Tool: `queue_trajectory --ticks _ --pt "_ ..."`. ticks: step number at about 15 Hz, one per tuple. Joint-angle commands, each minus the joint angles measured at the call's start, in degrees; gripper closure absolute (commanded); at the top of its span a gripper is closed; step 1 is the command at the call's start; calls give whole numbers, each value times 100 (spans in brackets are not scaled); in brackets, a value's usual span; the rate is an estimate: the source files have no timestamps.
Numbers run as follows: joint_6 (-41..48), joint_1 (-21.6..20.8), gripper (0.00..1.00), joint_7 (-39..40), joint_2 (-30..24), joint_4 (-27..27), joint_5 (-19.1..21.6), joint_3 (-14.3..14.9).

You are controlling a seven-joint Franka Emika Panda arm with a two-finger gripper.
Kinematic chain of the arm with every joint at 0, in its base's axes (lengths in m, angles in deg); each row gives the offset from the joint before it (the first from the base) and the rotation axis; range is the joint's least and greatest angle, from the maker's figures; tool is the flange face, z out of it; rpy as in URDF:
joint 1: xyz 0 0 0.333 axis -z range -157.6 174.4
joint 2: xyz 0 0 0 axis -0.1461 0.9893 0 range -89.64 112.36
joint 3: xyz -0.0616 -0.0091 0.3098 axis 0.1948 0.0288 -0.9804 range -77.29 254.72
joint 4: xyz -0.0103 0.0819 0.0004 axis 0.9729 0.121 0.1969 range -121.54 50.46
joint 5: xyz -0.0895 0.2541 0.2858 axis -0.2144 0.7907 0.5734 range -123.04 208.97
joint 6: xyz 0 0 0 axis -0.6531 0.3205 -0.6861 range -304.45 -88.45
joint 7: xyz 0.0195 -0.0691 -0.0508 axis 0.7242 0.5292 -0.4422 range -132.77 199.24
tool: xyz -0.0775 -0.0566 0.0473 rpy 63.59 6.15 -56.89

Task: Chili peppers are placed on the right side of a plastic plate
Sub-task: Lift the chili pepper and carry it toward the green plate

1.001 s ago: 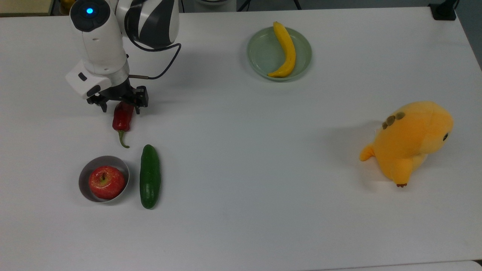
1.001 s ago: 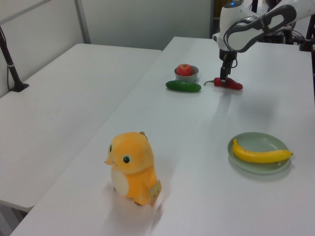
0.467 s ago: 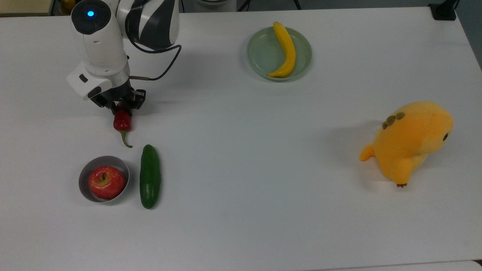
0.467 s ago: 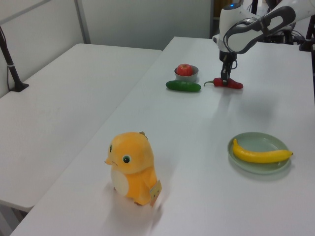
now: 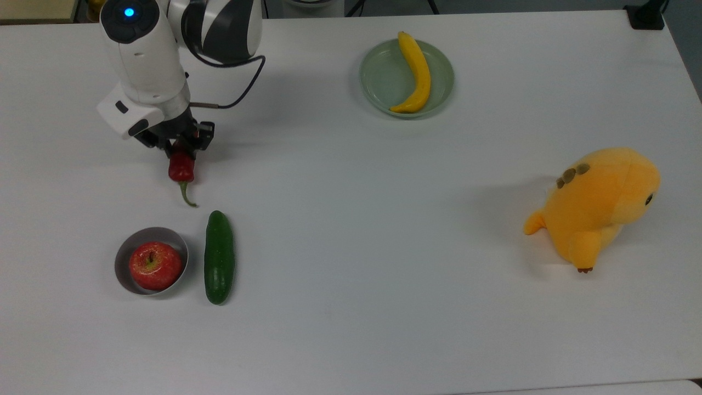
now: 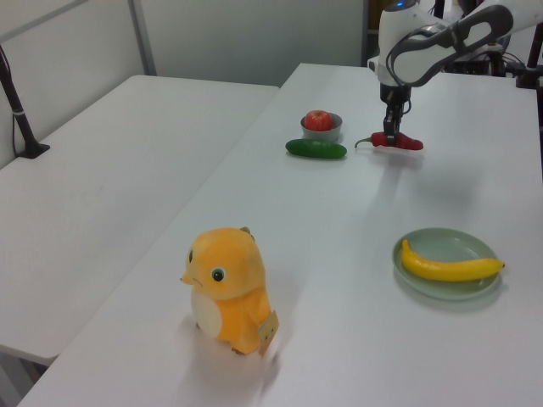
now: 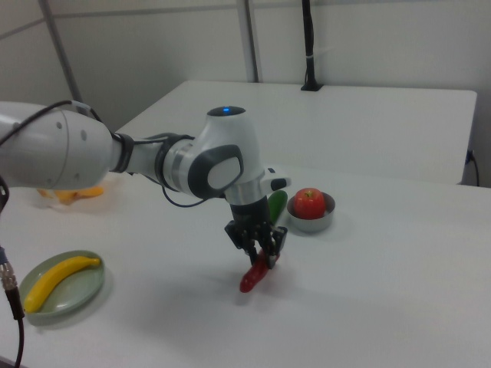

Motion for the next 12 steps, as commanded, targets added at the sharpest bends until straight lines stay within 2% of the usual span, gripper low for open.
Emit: queue_trajectory --ticks 1,5,8,12 --pt "1126 -208 94 18 -711 -174 -86 -15" --pt "2383 -462 93 9 -1273 -244 -86 -50" --pt "2701 -647 93 9 -1695 -629 -69 -76" --pt "2966 -718 90 -455 -2030 -1183 -69 -698"
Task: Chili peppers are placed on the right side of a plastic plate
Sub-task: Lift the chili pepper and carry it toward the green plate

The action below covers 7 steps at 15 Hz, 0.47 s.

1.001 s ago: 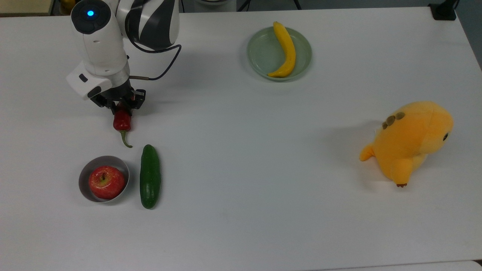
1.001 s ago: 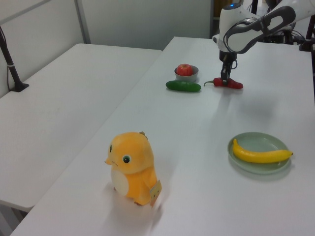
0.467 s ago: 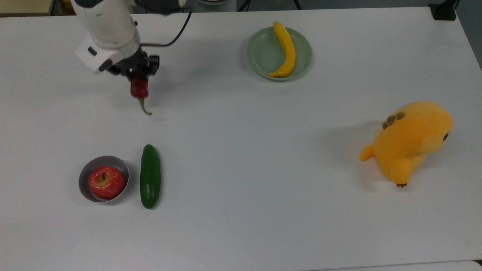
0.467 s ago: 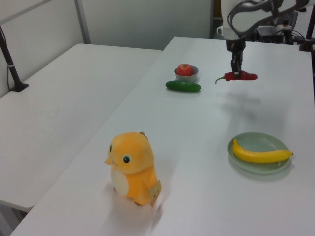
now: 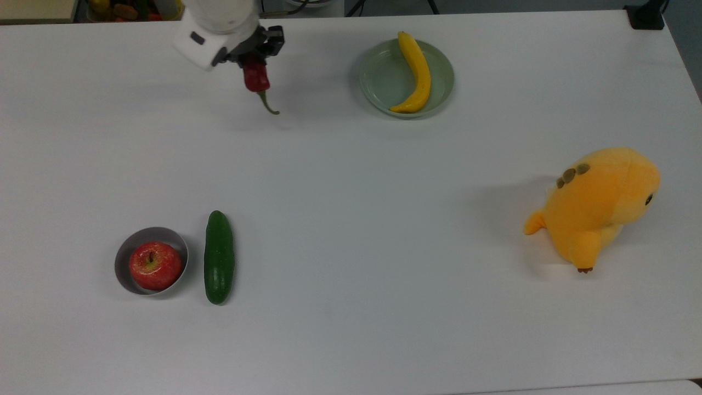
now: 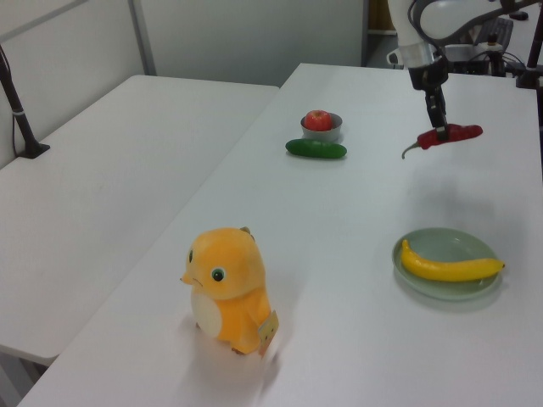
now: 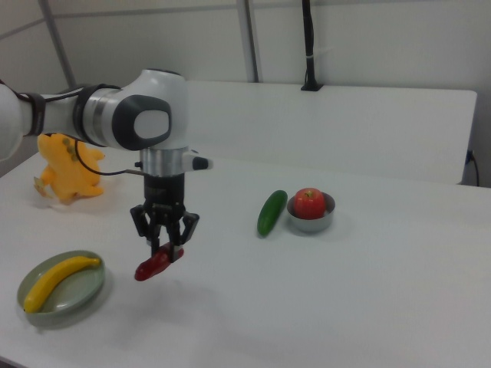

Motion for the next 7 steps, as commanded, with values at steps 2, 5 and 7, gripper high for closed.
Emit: queue_trajectory --ticks 2,5,7 --pt "-85 -23 90 -742 -348 -699 -69 -647" --pt "-506 3 90 -1085 -348 -1094 -69 -1016" --pt "-1058 3 90 -1402 -348 -1428 -69 -1131"
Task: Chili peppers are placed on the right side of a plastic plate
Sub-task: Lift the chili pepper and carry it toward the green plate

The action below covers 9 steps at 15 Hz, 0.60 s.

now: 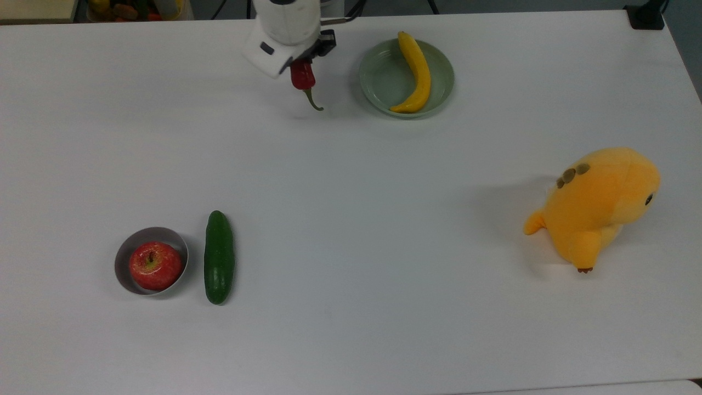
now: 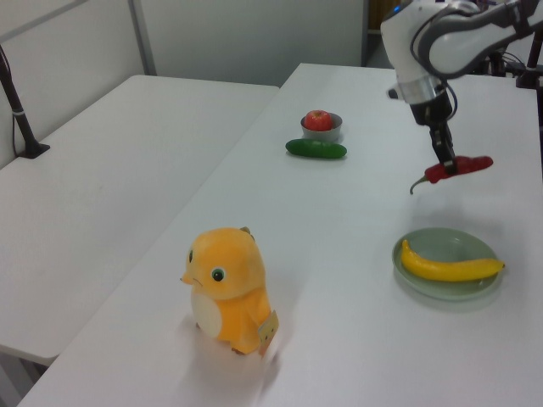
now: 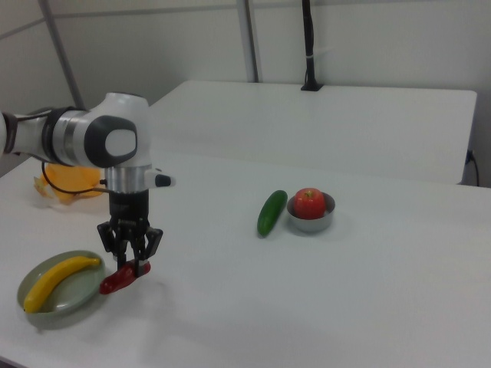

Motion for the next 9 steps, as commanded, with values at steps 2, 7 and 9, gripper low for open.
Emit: queue_trajectory --ticks 2,7,9 --pt "-1266 8 90 -649 -193 -914 -69 -305" --pt "-1988 -10 90 -922 -157 -1205 -69 -437" --pt "-2339 -36 90 -931 -104 -1337 -69 -445"
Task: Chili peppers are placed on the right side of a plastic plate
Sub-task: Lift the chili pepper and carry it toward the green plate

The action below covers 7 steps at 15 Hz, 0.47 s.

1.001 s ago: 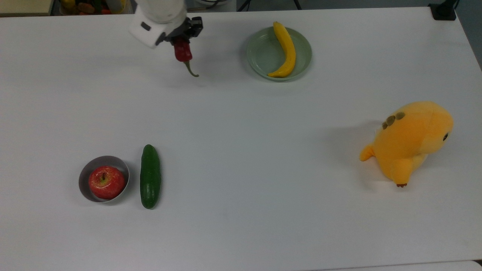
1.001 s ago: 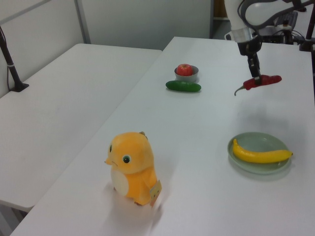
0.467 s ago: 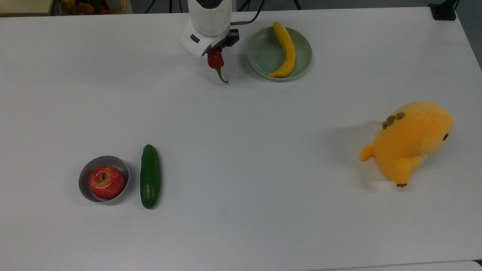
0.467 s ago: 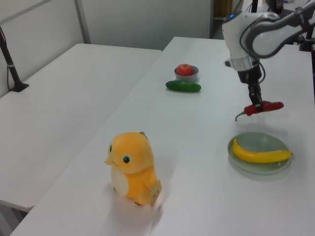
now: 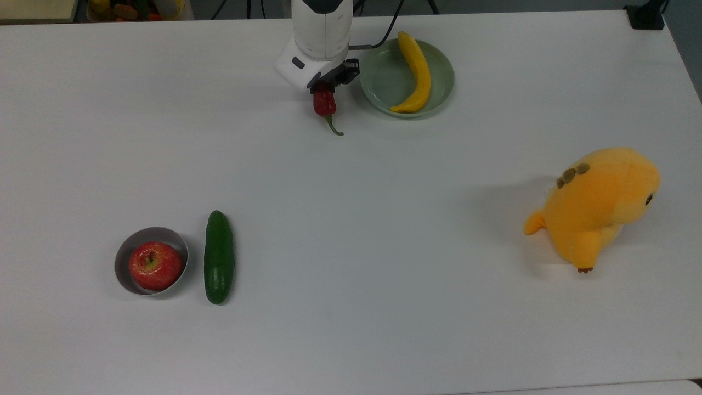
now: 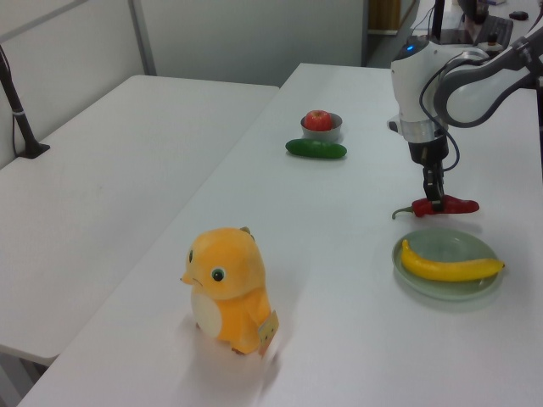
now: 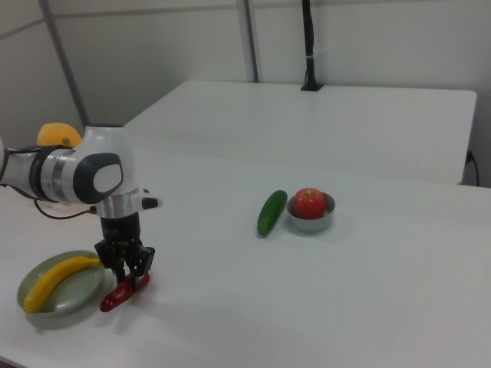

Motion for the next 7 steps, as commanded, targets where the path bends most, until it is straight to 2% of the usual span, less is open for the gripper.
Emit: queue_trajectory --ticks 1,5,7 --pt "-651 -38 90 -240 -114 -384 -69 -51" --pt "-644 -38 90 -381 -150 -525 -69 -367" --pt "-504 -38 90 -390 -158 -604 -78 -412"
